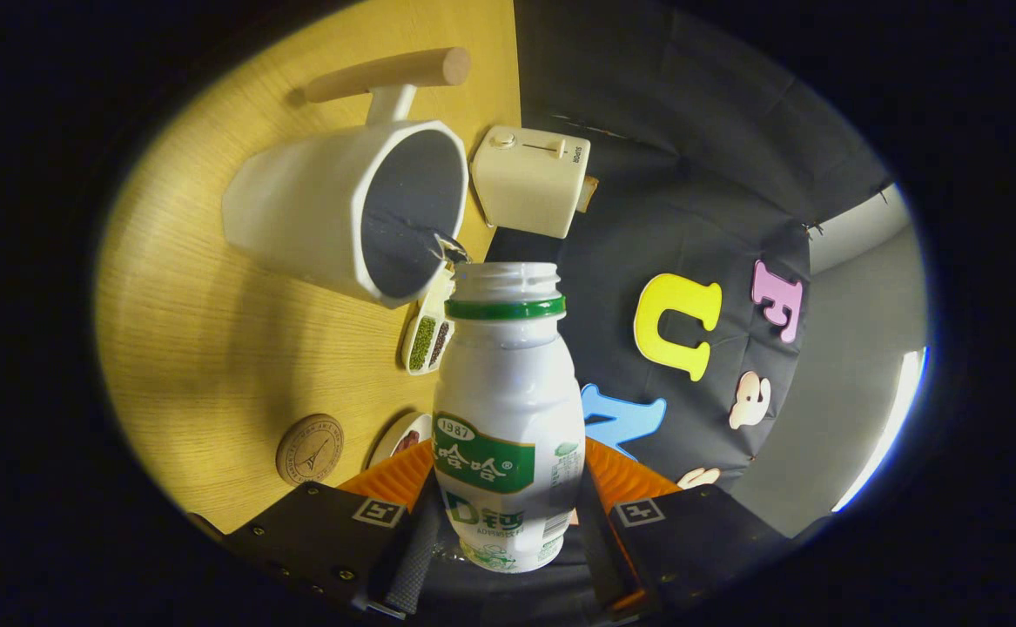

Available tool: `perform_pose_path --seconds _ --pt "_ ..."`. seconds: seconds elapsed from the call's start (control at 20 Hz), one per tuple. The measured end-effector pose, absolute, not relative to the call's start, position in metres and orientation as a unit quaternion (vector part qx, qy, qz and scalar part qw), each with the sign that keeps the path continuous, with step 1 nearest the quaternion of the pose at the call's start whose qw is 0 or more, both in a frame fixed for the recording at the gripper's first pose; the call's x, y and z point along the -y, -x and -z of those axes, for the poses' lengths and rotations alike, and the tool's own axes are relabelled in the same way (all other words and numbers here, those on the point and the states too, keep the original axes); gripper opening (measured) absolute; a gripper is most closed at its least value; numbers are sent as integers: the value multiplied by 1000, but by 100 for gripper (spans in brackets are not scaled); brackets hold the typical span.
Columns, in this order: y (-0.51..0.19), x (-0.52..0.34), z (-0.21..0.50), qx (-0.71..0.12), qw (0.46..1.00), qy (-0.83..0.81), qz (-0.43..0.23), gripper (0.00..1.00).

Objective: Take the bottle from table, then pour the juice into the cup, finally place the bottle on the coaster

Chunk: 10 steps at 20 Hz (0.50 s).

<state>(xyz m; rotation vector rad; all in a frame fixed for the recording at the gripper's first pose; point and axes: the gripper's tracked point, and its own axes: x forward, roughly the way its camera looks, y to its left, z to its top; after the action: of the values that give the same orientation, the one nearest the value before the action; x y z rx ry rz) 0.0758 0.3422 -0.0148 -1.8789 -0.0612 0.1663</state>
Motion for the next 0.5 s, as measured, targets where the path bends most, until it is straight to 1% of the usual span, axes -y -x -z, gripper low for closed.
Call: perform_pose_path --seconds 0.5 --pt "-77 -347 8 43 564 823 -59 72"
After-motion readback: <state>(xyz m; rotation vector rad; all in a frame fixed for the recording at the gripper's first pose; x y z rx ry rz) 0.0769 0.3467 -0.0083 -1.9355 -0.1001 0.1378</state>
